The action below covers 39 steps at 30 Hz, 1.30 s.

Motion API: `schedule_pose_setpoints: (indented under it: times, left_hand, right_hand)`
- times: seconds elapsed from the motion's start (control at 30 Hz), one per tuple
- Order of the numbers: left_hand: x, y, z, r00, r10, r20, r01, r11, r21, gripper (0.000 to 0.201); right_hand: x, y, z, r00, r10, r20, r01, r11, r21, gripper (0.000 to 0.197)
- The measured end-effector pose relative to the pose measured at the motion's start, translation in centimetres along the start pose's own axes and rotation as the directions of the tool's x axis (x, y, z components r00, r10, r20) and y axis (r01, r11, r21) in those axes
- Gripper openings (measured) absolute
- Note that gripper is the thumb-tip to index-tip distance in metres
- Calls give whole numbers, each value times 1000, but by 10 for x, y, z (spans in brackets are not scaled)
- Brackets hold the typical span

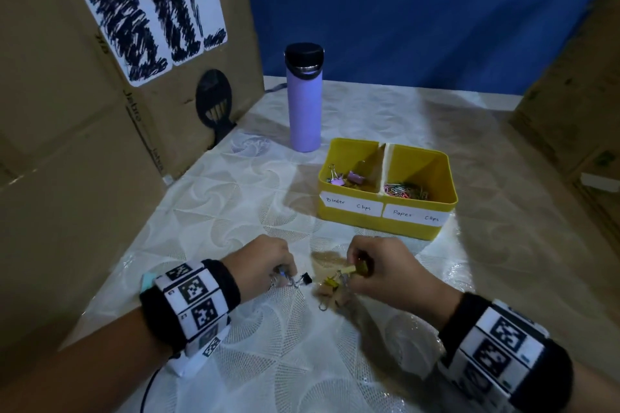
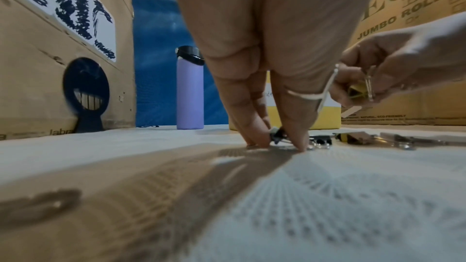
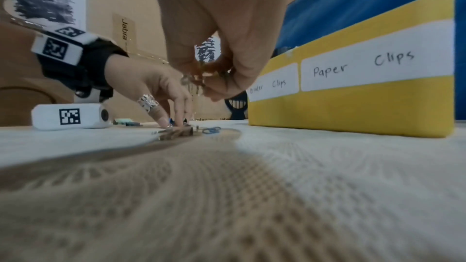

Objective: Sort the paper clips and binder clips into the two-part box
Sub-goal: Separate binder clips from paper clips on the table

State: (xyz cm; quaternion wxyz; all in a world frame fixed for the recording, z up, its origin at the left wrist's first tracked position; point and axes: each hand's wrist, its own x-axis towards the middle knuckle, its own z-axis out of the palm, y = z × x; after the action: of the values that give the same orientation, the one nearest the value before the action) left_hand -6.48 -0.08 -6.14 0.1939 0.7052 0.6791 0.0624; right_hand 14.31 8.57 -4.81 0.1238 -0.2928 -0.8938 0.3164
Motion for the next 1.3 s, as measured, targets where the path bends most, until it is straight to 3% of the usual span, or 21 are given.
schedule_pose_setpoints:
  times: [0.17, 0.23, 0.37, 0.4, 0.47, 0.5, 0.57, 0.63, 0.7, 0.77, 0.87, 0.9, 0.93, 0.97, 1.0, 1.07, 1.1, 1.13, 1.17, 1.2, 1.3]
  left_hand:
    - [-1, -5, -1, 990, -24, -141, 12, 996, -86, 12]
    - [-5, -5, -5, 976, -82, -201, 38, 976, -214, 9]
    - [-14, -3, -11, 964, -177, -197, 73, 893, -445, 32]
    - [-17, -1, -14, 963, -194, -188, 67, 846, -529, 30]
    - [-25, 5, -21, 965, -218, -143, 42, 670, -741, 31]
    - [-29, 9, -25, 969, -223, -108, 31, 541, -840, 31]
    - [-36, 18, -31, 979, -205, -14, 32, 218, -975, 30]
    - [-38, 20, -30, 986, -136, 98, 82, -118, -990, 42]
    - [-33, 16, -23, 971, -27, 239, 208, -403, -891, 54]
    - [-26, 14, -17, 942, 36, 332, 301, -524, -797, 49]
    - [-14, 17, -13, 915, -39, 403, 315, -554, -770, 23]
    - [-10, 20, -15, 896, -89, 434, 318, -555, -769, 15]
    - [-5, 23, -16, 876, -151, 458, 326, -515, -793, 22]
    - [-1, 25, -18, 859, -221, 462, 348, -410, -843, 30]
    - [4, 25, -18, 846, -319, 427, 369, -227, -901, 36]
    - [9, 23, -16, 859, -465, 212, 384, 312, -869, 44]
    - [10, 22, -15, 882, -465, 75, 369, 583, -724, 43]
    - [11, 21, -14, 908, -417, -27, 343, 781, -521, 38]
    - [11, 21, -15, 931, -359, -68, 320, 891, -321, 31]
    - [10, 23, -14, 948, -315, -55, 300, 935, -188, 26]
    - [13, 32, -7, 960, -274, 50, 275, 961, -10, 38]
  right_hand:
    - [-3, 1, -3, 982, 125, 142, -172, 902, 395, 24]
    - [-4, 1, -6, 963, 145, 227, -247, 813, 528, 24]
    - [1, 8, -13, 924, 199, 326, -380, 573, 726, 23]
    - [2, 11, -14, 902, 220, 371, -432, 487, 759, 27]
    - [5, 18, -14, 834, 258, 488, -542, 213, 813, 30]
    - [5, 20, -14, 808, 244, 537, -569, 87, 818, 25]
    - [7, 25, -15, 825, 181, 536, -547, 16, 837, 22]
    - [11, 23, -23, 846, 136, 516, -527, 62, 848, 22]
    - [16, 16, -28, 830, 160, 535, -556, 147, 818, 13]
    - [19, 11, -31, 813, 198, 547, -582, 281, 763, 23]
    - [22, 8, -28, 881, 201, 428, -389, 824, 412, 23]
    - [23, 9, -26, 909, 153, 389, -255, 940, 226, 19]
    - [25, 10, -25, 921, 95, 377, -129, 989, 66, 15]
    - [26, 11, -23, 921, 51, 386, -40, 998, -38, 15]
    - [26, 11, -22, 915, 28, 403, 12, 995, -97, 16]
    - [27, 13, -19, 909, 33, 416, 48, 982, -184, 16]
    - [28, 15, -19, 918, 45, 393, 55, 969, -240, 17]
    - [29, 17, -20, 935, 51, 352, 62, 951, -302, 19]
    - [31, 18, -21, 950, 50, 309, 68, 930, -361, 19]
    - [32, 19, -22, 961, 40, 275, 75, 916, -394, 19]
    - [32, 15, -17, 960, -32, 280, 134, 925, -355, 17]
